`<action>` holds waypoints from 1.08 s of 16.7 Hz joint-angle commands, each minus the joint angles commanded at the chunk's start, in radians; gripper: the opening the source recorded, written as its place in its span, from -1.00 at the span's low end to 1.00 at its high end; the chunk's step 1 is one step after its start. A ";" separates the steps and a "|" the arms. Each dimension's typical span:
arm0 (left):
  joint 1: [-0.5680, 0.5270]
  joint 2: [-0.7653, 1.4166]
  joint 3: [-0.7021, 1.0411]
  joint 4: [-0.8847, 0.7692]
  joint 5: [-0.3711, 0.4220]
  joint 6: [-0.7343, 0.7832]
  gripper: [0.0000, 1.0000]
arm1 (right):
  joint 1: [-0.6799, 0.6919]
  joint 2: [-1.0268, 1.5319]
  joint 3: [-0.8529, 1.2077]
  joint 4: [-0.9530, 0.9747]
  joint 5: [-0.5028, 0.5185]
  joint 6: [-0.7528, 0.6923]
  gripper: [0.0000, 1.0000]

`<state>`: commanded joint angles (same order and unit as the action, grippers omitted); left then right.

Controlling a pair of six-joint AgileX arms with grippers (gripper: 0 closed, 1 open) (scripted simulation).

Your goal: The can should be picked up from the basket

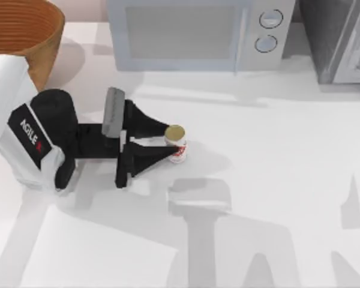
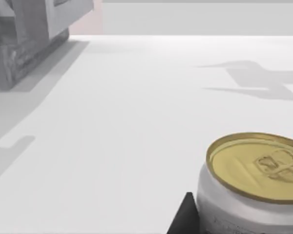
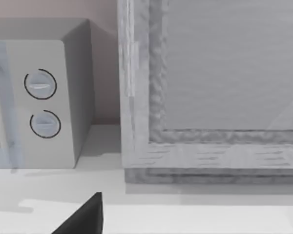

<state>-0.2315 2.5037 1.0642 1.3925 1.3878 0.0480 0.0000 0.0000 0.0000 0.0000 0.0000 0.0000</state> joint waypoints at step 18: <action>0.000 0.000 0.000 0.000 0.000 0.000 1.00 | 0.000 0.000 0.000 0.000 0.000 0.000 1.00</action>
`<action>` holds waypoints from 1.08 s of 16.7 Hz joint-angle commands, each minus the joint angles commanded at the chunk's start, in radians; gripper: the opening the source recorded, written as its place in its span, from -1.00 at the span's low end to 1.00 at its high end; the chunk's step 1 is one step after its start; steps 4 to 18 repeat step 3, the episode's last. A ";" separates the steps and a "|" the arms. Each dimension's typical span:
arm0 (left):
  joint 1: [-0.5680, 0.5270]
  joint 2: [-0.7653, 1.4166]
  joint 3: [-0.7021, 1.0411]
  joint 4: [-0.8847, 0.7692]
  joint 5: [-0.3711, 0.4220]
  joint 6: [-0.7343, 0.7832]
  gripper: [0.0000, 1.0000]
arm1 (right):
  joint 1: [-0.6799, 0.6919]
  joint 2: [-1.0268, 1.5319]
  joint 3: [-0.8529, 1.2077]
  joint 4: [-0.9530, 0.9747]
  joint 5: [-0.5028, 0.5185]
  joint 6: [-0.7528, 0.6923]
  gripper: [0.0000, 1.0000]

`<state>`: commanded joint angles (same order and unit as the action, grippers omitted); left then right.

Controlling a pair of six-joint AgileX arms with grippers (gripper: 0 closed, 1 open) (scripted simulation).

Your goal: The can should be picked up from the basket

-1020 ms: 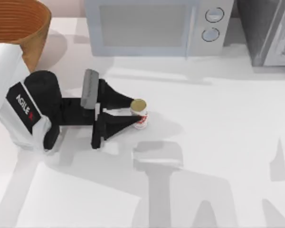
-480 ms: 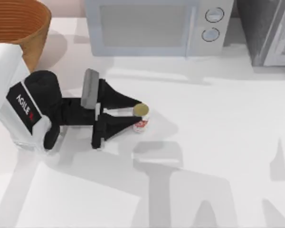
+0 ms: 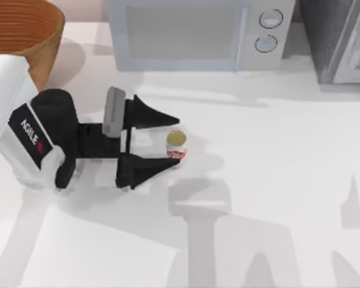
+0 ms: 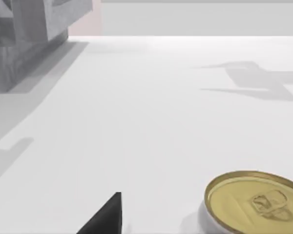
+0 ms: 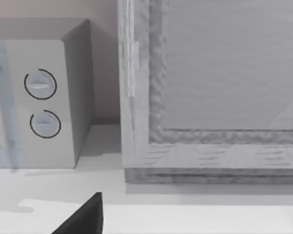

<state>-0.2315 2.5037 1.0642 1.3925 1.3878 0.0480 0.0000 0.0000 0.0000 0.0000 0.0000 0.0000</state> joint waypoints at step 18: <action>0.000 0.000 0.000 0.000 0.000 0.000 1.00 | 0.000 0.000 0.000 0.000 0.000 0.000 1.00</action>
